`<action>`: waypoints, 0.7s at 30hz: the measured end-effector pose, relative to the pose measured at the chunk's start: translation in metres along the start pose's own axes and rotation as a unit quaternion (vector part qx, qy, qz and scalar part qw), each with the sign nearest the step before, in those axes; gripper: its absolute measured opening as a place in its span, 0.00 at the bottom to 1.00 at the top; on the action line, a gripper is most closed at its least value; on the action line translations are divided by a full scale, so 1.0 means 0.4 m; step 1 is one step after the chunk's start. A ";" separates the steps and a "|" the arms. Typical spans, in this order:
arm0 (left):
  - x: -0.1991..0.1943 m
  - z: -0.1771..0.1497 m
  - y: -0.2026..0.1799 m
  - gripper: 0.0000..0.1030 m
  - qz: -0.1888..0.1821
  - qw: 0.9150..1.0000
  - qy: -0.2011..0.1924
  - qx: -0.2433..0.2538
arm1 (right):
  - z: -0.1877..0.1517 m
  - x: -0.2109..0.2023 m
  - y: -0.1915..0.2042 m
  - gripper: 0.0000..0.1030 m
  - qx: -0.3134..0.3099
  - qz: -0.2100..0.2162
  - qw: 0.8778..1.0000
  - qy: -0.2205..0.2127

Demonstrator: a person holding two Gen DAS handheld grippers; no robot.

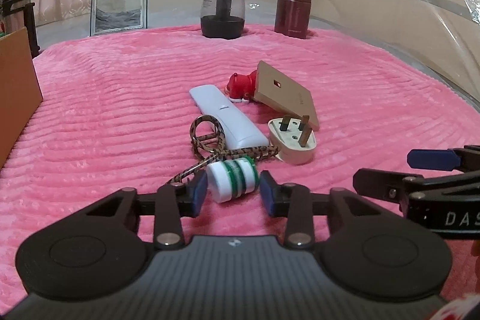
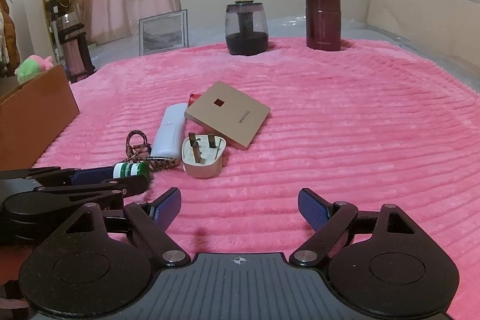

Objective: Organize rigid objects
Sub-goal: 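Grasp the green-white spool with the left tool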

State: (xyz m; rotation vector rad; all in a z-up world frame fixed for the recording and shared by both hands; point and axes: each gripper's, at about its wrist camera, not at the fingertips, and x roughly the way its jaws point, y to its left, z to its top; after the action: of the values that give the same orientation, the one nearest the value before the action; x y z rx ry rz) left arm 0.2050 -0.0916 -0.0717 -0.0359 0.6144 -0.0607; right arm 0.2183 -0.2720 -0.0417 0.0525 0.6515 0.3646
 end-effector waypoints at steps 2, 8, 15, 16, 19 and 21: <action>0.003 0.000 -0.002 0.31 0.001 1.000 -0.002 0.000 | 0.000 0.006 0.000 0.80 -0.002 0.001 1.000 0.001; 0.009 0.002 -0.005 0.31 0.004 1.000 0.003 0.004 | -0.002 0.018 0.005 0.80 -0.008 0.006 1.000 0.004; 0.027 0.007 -0.006 0.31 0.009 1.000 0.011 -0.004 | -0.007 0.026 0.004 0.80 -0.010 0.003 1.000 0.008; 0.027 0.005 -0.006 0.32 0.010 1.000 0.012 -0.002 | -0.007 0.027 0.002 0.80 -0.009 0.002 1.000 0.009; 0.023 0.001 0.000 0.30 0.004 1.000 0.011 -0.002 | -0.006 0.032 0.000 0.80 -0.011 0.003 1.000 0.010; 0.017 -0.001 0.009 0.28 -0.005 1.000 0.014 -0.002 | -0.004 0.038 0.000 0.80 -0.015 0.007 1.000 0.009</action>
State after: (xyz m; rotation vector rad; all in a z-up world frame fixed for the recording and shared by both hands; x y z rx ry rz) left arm 0.2106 -0.0884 -0.0760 -0.0420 0.6431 -0.0704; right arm 0.2285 -0.2669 -0.0518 0.0260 0.6641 0.3882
